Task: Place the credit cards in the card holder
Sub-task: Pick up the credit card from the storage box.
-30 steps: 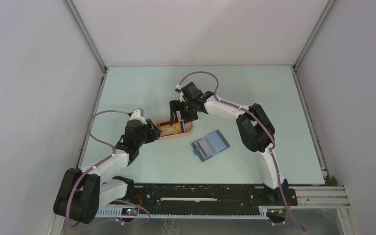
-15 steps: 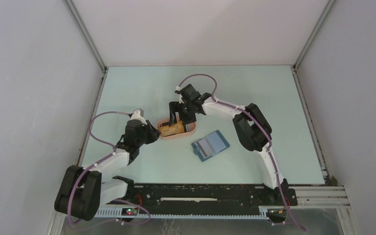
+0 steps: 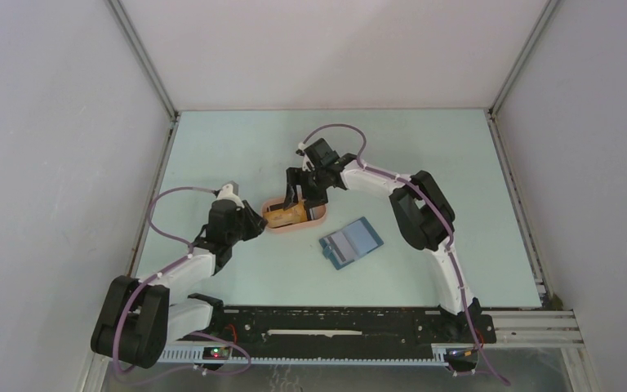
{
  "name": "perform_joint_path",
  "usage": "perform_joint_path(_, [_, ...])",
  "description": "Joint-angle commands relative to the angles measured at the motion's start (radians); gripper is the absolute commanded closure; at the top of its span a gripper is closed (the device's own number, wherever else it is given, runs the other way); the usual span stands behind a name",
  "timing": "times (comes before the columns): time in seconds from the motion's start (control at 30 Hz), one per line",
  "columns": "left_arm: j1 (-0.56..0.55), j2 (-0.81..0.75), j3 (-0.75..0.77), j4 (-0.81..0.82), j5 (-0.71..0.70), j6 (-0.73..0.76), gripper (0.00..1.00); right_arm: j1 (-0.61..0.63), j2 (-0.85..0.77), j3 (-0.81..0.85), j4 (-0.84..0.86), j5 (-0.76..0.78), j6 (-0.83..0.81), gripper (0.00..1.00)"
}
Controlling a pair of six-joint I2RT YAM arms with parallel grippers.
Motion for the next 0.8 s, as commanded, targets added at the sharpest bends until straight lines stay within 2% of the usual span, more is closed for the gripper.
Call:
perform_joint_path(0.0, [-0.012,0.005,0.02,0.074,0.054,-0.038,0.78,0.022,-0.034,-0.008,0.077,-0.151,0.065,0.19])
perform_joint_path(0.77, [-0.011,0.012,0.035,0.038,0.011,-0.029,0.79,-0.004,-0.118,-0.051,0.125,-0.25,0.107,0.31])
